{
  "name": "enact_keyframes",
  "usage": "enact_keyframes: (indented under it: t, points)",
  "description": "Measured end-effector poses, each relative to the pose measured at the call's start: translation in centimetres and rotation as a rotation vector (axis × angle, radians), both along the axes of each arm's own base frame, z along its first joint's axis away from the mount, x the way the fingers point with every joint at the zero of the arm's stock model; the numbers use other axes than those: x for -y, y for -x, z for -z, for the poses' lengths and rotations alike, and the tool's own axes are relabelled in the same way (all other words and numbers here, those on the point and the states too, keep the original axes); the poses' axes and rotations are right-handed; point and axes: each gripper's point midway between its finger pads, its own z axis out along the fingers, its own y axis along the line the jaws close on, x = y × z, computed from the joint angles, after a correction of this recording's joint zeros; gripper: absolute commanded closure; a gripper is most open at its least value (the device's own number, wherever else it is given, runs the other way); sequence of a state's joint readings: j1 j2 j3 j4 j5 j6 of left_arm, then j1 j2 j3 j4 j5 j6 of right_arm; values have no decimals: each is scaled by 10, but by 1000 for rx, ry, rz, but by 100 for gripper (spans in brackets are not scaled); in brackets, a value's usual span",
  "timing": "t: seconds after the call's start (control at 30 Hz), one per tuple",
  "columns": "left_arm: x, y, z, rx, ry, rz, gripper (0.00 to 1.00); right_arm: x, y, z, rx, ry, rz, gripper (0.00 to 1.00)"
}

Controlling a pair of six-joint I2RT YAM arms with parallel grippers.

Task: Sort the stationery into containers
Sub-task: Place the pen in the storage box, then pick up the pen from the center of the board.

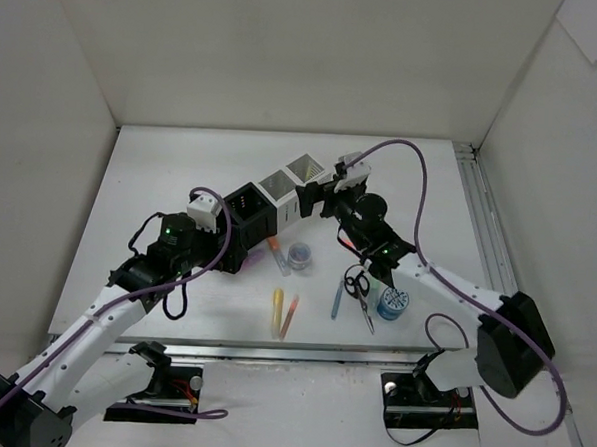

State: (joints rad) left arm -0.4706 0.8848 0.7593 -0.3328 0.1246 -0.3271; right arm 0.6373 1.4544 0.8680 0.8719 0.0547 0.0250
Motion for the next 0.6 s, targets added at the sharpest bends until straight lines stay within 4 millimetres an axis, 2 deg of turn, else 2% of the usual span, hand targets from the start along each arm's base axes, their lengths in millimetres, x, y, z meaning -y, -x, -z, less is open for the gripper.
enact_keyframes:
  t: [0.07,0.17,0.27,0.47,0.6]
  points:
    - [2,1,-1,1,8,10,1,4,24,3,-87,-14,8,2]
    - [5,1,-3,9,21,22,1,19,52,29,-275,-7,54,2]
    - [8,2,-4,12,28,34,0,31,81,73,-481,51,96,2]
    - [12,3,0,4,45,39,0,43,156,166,-844,182,95,2]
    - [12,6,9,-17,43,38,0,44,182,200,-987,224,106,2]
